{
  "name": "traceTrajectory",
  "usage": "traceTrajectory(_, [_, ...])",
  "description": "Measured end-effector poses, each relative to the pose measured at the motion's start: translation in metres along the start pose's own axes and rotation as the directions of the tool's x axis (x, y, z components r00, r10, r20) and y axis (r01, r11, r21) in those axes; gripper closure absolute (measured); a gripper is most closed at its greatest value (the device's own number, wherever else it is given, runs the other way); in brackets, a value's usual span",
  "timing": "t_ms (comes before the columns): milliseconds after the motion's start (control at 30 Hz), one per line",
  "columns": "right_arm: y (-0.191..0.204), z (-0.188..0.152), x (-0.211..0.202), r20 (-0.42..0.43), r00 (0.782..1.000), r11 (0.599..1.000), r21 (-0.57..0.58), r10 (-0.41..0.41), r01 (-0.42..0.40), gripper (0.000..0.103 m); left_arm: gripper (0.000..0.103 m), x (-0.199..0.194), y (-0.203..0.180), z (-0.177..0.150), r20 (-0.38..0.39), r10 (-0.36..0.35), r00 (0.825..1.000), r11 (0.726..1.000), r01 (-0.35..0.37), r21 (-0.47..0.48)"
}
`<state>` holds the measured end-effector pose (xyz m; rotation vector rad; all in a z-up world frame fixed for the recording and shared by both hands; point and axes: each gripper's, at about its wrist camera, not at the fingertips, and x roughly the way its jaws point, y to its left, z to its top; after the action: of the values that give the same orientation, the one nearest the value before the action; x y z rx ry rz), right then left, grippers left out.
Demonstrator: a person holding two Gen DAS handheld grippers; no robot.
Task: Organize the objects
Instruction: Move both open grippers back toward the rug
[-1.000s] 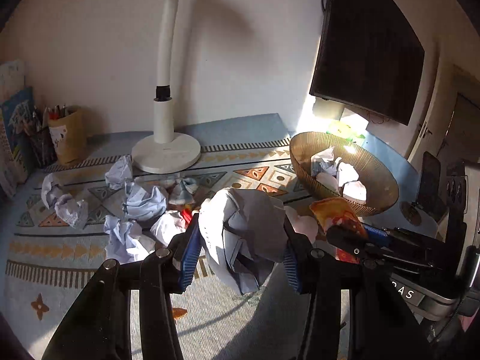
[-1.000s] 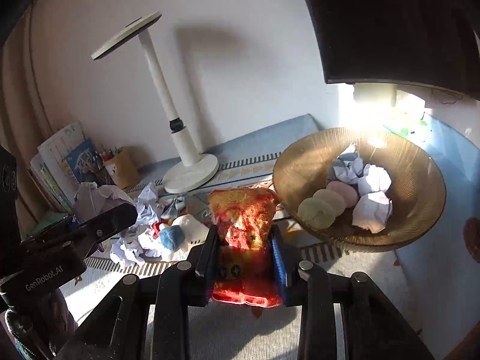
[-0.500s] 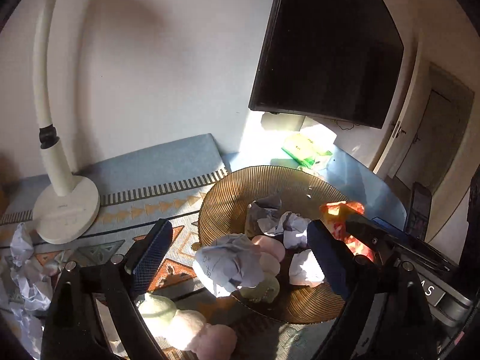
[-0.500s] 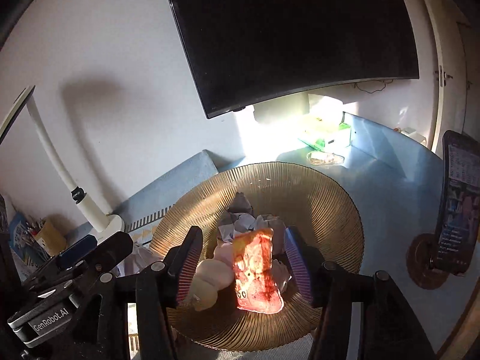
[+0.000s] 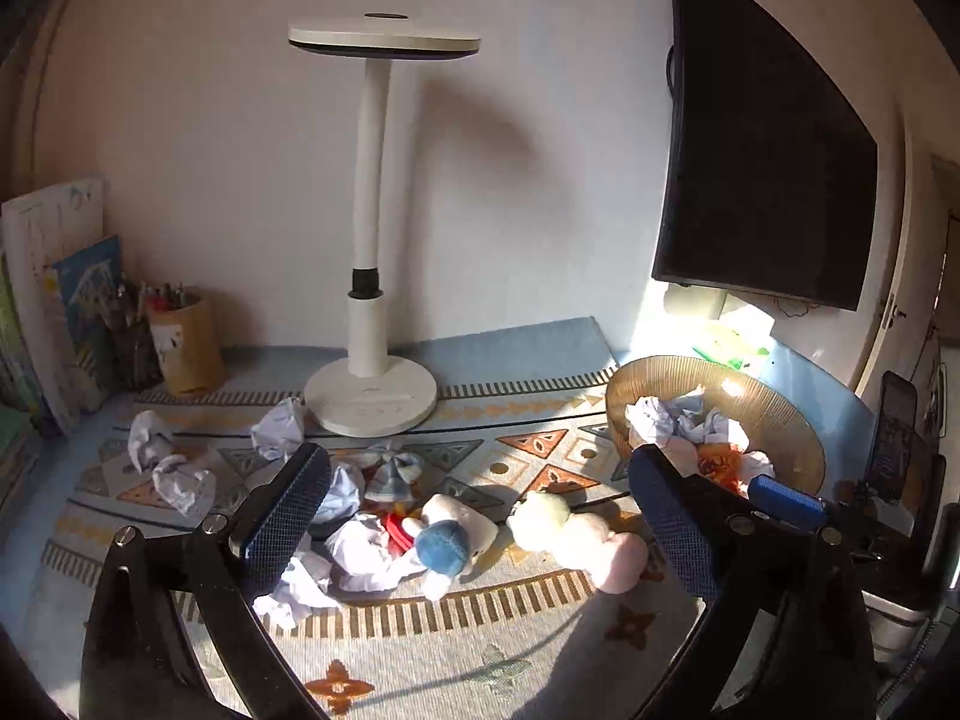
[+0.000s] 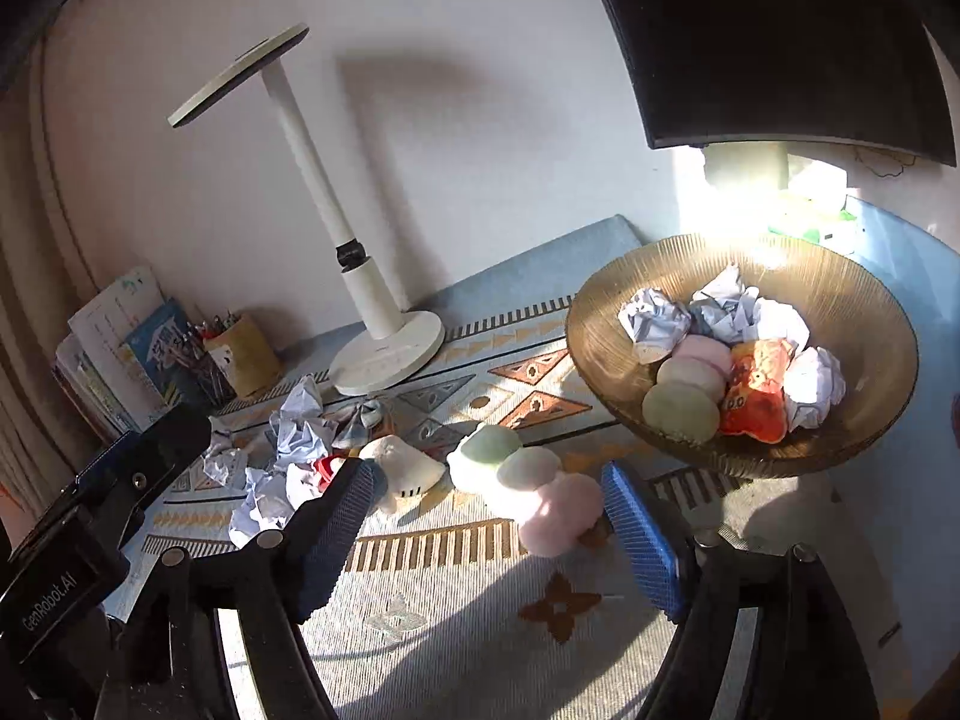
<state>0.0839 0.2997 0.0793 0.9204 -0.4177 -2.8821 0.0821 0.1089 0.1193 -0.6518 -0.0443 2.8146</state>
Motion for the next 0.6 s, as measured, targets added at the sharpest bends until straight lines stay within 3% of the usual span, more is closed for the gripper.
traceTrajectory(100, [0.019, -0.021, 0.015, -0.020, 1.000, 0.996, -0.083, -0.015, 0.014, 0.025, 0.003, -0.006, 0.034, -0.027, -0.015, 0.114, 0.993, 0.993, -0.114, -0.032])
traceTrajectory(233, [0.035, -0.029, 0.025, 0.012, 0.998, 0.980, -0.186, -0.067, 0.068, 0.025, 0.003, -0.005, 0.057, -0.052, -0.031, 0.189, 0.981, 0.982, -0.190, -0.008])
traceTrajectory(400, [0.028, -0.031, 0.037, -0.016, 0.998, 0.985, -0.164, -0.058, 0.055, 0.025, 0.003, 0.006, 0.063, -0.070, -0.062, 0.154, 0.986, 0.986, -0.158, -0.059])
traceTrajectory(600, [0.022, -0.029, 0.042, -0.044, 0.997, 0.990, -0.130, -0.063, 0.056, 0.025, 0.003, 0.002, 0.047, -0.076, -0.038, 0.172, 0.984, 0.985, -0.171, 0.014])
